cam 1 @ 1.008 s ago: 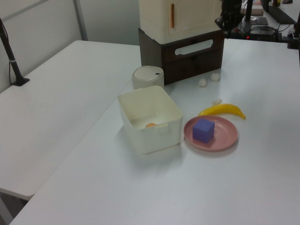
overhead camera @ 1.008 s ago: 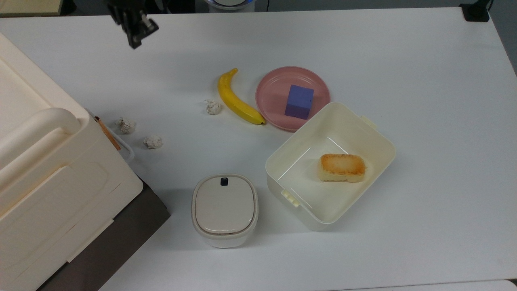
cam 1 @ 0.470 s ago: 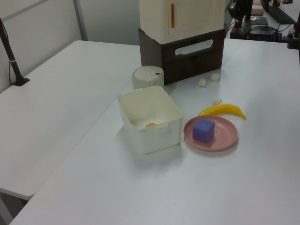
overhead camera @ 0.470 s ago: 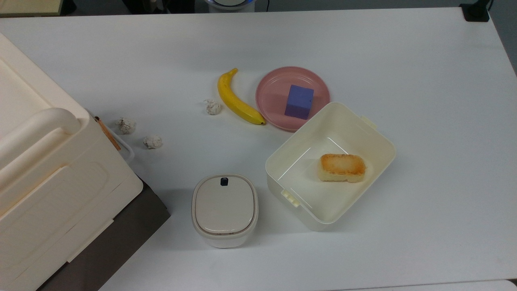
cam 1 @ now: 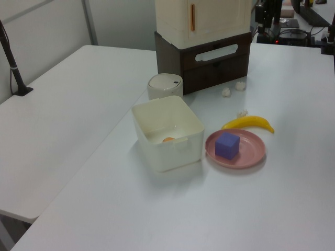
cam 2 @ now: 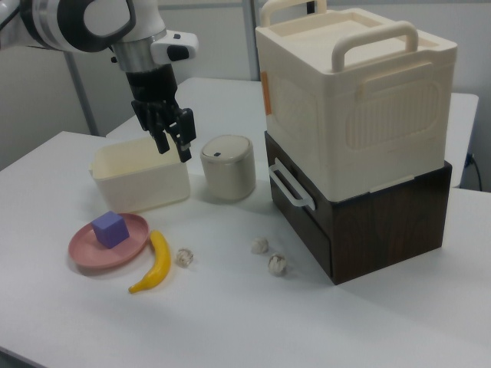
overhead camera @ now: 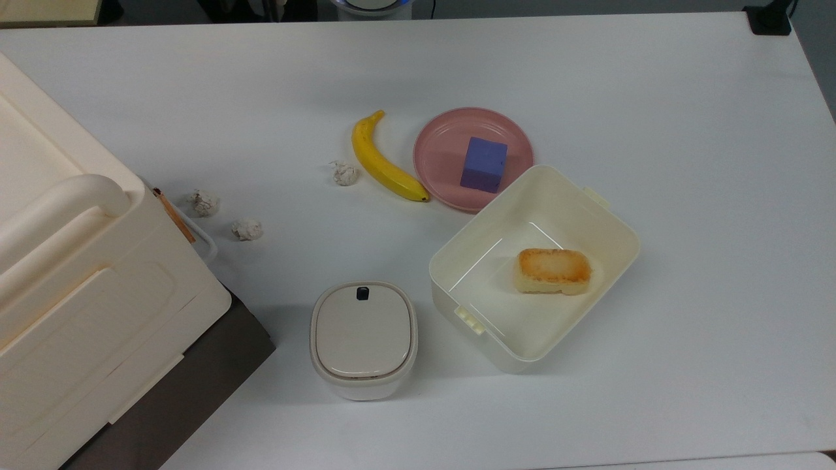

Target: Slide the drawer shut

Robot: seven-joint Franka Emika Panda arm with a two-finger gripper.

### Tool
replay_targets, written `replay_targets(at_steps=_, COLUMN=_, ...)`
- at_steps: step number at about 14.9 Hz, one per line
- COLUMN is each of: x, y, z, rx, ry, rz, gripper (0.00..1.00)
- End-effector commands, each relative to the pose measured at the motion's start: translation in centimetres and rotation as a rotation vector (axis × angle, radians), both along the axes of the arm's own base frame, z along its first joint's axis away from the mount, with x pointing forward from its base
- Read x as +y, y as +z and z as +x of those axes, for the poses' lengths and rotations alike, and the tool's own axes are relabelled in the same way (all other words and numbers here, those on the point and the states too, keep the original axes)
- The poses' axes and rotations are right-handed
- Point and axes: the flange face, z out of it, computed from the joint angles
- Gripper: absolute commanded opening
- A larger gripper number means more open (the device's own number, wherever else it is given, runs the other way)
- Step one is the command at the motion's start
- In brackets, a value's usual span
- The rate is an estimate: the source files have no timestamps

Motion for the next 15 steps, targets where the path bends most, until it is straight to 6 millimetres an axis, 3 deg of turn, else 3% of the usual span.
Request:
replay_targets(at_steps=1, x=-0.8, y=0.4, z=0.0, rx=-0.016, ry=0.085, rz=-0.002, gripper=1.0)
replay_targets(at_steps=4, x=-1.6, y=1.9, z=-0.2, rx=-0.042, ry=0.152, rz=0.001, gripper=1.0)
replay_targets(at_steps=8, x=-1.4, y=1.5, z=0.2, rx=-0.044, ry=0.15, rz=0.001, gripper=1.0)
replay_targets(at_steps=10, x=-0.8, y=1.2, z=0.5, rx=-0.045, ry=0.165, rz=0.0, gripper=1.0)
replay_targets(at_steps=13, x=2.3, y=0.1, z=1.8, rx=-0.038, ry=0.134, rz=0.004, gripper=1.0)
replay_targets(at_steps=15, x=2.6, y=-0.5, z=2.3, rx=-0.031, ry=0.116, rz=0.004, gripper=1.0)
